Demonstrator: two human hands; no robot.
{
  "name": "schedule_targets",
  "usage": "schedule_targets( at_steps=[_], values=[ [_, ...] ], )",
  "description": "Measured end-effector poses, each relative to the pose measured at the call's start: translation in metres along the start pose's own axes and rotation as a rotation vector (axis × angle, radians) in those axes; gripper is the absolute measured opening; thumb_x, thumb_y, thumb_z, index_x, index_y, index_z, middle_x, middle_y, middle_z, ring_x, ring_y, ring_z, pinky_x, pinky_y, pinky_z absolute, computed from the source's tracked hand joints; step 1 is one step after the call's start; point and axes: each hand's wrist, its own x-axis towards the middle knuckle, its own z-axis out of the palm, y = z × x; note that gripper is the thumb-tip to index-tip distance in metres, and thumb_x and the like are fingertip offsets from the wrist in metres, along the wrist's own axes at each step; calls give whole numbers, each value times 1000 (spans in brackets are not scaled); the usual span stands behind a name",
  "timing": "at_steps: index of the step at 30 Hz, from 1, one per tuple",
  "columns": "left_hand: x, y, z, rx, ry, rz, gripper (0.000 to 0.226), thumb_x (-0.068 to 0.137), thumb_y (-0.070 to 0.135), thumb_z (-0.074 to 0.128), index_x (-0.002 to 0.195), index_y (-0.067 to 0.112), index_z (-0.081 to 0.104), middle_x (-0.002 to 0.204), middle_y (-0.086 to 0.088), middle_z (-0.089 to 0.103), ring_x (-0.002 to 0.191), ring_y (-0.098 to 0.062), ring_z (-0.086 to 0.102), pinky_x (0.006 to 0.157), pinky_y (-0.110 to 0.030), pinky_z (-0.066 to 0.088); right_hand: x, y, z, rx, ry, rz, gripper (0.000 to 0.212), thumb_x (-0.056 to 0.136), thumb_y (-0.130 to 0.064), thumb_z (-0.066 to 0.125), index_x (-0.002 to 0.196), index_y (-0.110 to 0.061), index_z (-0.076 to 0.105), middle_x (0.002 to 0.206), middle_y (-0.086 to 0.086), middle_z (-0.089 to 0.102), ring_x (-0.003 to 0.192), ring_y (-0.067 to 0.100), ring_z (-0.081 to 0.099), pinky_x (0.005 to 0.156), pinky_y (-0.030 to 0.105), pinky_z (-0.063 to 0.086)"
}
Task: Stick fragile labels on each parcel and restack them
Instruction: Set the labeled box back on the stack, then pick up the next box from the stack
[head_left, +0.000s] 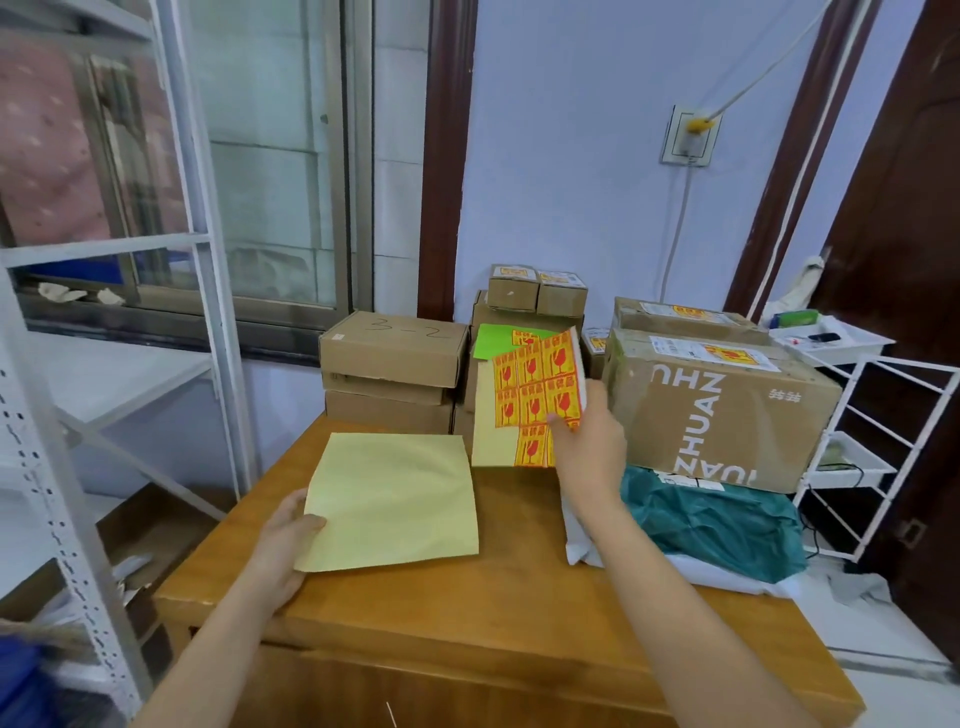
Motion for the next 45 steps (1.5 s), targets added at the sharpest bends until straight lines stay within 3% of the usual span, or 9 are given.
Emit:
schedule_targets(
  at_steps=[5,9,13,19,26,30,34,38,45],
  values=[
    [9,0,-24,120,57,6,40,92,7,53,129,22,49,128,-9,46,110,-29,48,93,-45,46,7,-13,-1,402,14,125,31,89,-13,66,114,-14,49,104,-2,63,93,14,60,74,23,49],
    [21,2,-39,280,117,17,42,90,8,54,131,17,51,137,-6,43,123,-32,42,106,-45,36,4,-12,14,641,-51,309,29,87,-10,67,107,-19,48,99,-4,62,96,17,62,82,34,52],
    [24,9,-33,457,50,33,34,90,-1,52,123,6,55,113,-12,58,88,-23,55,75,-31,42,-9,-1,44,664,-152,419,27,87,-8,67,105,-15,48,93,-6,60,94,17,60,69,24,48],
    [31,9,-29,661,83,124,42,91,3,55,133,4,48,129,-16,56,107,-25,51,91,-33,39,-40,32,105,413,-390,587,26,87,-14,68,102,-12,47,107,9,63,91,21,59,74,32,50],
    [29,4,-17,1009,82,368,48,97,22,51,141,10,39,145,-9,42,134,-24,37,109,-35,31,-51,35,148,163,-596,427,25,90,-17,64,111,-12,51,110,5,66,97,22,65,77,33,54],
    [34,-12,-2,1088,-100,339,55,97,38,47,146,17,31,153,-2,30,141,-19,26,114,-34,23,-57,33,156,46,-663,326,27,92,-31,60,113,-17,51,108,-1,67,93,18,67,76,35,56],
    [46,-22,-1,1215,-70,346,60,97,44,44,148,18,27,157,-1,22,145,-18,14,117,-33,14,-53,35,157,-87,-731,228,30,94,-40,50,112,-17,56,115,3,60,100,20,63,82,39,54],
    [59,-17,-6,1305,-41,343,59,96,45,45,146,18,30,156,-1,24,144,-18,16,117,-32,14,-32,36,148,-188,-786,176,24,98,-37,43,81,-24,54,117,9,56,113,22,54,88,35,46],
    [78,3,0,1243,1,365,47,96,34,51,139,15,43,148,-3,38,139,-20,25,114,-33,21,19,24,143,-36,-673,116,27,97,-26,46,112,-11,63,125,4,54,106,11,46,88,24,34]
  ],
)
